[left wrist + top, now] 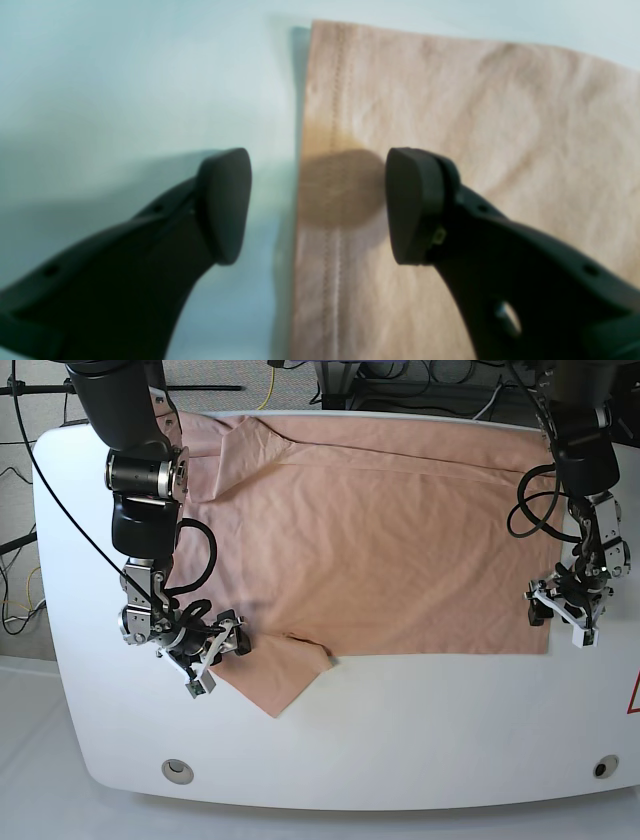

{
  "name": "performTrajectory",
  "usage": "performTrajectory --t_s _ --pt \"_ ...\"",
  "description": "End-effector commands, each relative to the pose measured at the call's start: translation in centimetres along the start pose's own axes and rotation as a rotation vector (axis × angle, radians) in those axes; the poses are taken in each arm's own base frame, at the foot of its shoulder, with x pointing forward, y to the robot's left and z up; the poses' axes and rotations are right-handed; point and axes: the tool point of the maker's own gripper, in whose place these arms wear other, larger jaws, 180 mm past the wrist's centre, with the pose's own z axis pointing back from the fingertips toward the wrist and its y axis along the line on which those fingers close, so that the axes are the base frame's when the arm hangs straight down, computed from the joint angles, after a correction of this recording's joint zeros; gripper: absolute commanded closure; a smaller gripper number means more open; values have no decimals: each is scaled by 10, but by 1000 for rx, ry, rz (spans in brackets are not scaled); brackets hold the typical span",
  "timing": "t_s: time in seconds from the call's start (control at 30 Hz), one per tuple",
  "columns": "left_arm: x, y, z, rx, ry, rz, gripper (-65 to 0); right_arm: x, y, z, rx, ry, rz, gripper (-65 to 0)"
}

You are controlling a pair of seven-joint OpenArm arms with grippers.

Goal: Fold the T-shirt properly
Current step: 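Hold both open grippers straddling the hem edges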

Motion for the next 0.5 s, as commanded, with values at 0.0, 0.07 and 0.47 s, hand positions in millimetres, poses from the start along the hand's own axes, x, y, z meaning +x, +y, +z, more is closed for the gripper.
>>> performTrajectory --t_s 0.0,0.07,0.47 --pt "17 7 3 12 -34 -6 -395 24 -5 5 -7 -51 16 -364" --pt "17 7 3 11 -34 -7 -394 23 -4 4 -4 -50 14 -364" --pt "16 5 2 7 -30 -8 -389 25 -6 6 -10 -55 21 -357"
